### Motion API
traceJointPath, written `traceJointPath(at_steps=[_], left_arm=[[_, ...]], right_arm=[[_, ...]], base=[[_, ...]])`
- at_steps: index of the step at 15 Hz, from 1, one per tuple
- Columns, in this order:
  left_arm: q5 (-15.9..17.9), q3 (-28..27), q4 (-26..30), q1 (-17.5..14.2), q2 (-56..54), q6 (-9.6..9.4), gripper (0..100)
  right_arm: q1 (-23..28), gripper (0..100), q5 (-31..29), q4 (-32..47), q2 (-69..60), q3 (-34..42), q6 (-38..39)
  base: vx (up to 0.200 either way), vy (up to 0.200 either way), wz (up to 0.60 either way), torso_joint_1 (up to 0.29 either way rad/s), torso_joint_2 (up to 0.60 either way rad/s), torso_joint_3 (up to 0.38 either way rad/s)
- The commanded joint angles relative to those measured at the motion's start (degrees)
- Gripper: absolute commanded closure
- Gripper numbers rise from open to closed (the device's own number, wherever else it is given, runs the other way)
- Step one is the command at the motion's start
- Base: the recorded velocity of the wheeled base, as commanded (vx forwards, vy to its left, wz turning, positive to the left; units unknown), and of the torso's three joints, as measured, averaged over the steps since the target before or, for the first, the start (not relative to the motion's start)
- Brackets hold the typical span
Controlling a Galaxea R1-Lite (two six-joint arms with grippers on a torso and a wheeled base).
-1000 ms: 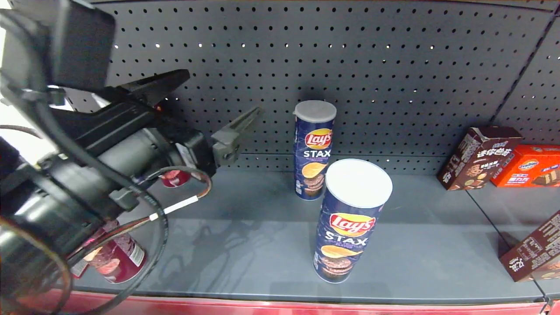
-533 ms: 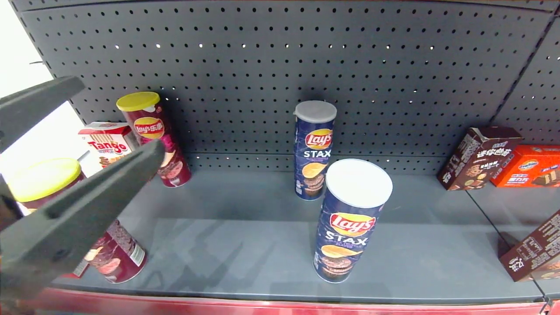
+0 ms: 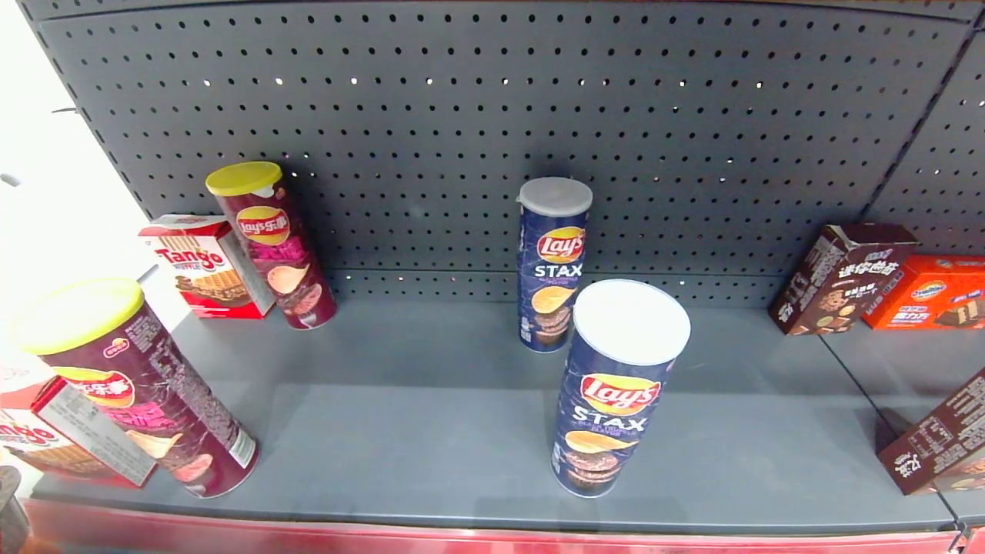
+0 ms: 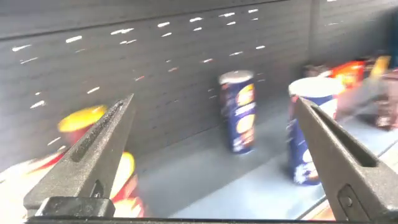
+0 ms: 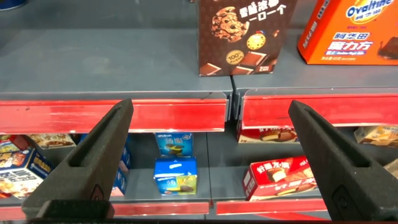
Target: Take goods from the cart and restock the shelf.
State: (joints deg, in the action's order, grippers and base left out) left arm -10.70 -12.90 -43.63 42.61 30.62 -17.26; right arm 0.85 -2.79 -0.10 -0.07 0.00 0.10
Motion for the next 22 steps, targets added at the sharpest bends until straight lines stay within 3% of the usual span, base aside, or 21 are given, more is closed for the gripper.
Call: traceJointPath(at_steps=[1, 3, 4, 5, 6, 8, 9, 10, 15, 20, 22], left_arm=[[0.1, 6.8, 0.1, -12.8, -10.1, 3.29, 0], [0.6, 9.4, 0.1, -22.3, -12.3, 6.28, 0], [0.6, 9.4, 0.1, -22.3, -12.3, 6.28, 0], [6.3, 12.4, 0.2, -30.9, -15.2, 9.79, 0], [9.6, 12.9, 1.0, -33.3, -16.4, 10.58, 0], [19.3, 12.9, 8.6, -39.2, -19.6, 13.31, 0], [21.1, 12.9, 10.5, -40.1, -20.4, 13.48, 0], [22.7, 12.9, 16.0, -41.8, -23.2, 13.48, 0], [22.7, 12.9, 31.9, -43.6, -28.6, 13.39, 0], [22.7, 12.9, 40.5, -43.8, -28.5, 13.31, 0], [22.7, 12.9, 40.6, -43.9, -28.5, 13.48, 0]], right_arm=[[0.0, 0, 0.0, 0.0, 0.1, 0.0, 0.0], [0.0, 0, 0.0, 0.0, 0.1, 0.0, 0.0], [0.0, 0, 0.0, 0.0, 0.1, 0.0, 0.0], [-0.1, 0, 0.0, 0.0, 0.1, 0.0, 0.0], [0.0, 0, 0.0, 0.0, 0.1, 0.0, 0.0], [0.0, 0, 0.0, -0.1, 0.1, 0.0, 0.0], [0.0, 0, 0.0, -0.1, 0.1, 0.0, 0.0], [0.0, 0, 0.0, 0.0, 0.1, 0.0, 0.0], [-0.1, 0, 0.0, 0.0, 0.1, 0.0, 0.0], [-0.1, 0, 0.0, 0.0, 0.1, 0.0, 0.0], [0.0, 0, 0.0, 0.0, 0.1, 0.0, 0.0]], base=[[0.0, 0.0, 0.0, 0.0, 0.0, 0.0], [0.0, 0.0, 0.0, 0.0, 0.0, 0.0], [0.0, 0.0, 0.0, 0.0, 0.0, 0.0], [0.0, 0.0, 0.0, 0.0, 0.0, 0.0], [0.0, 0.0, 0.0, 0.0, 0.0, 0.0], [0.0, 0.0, 0.0, 0.0, 0.0, 0.0], [0.0, 0.0, 0.0, 0.0, 0.0, 0.0], [0.0, 0.0, 0.0, 0.0, 0.0, 0.0], [0.0, 0.0, 0.0, 0.0, 0.0, 0.0], [0.0, 0.0, 0.0, 0.0, 0.0, 0.0], [0.0, 0.0, 0.0, 0.0, 0.0, 0.0]])
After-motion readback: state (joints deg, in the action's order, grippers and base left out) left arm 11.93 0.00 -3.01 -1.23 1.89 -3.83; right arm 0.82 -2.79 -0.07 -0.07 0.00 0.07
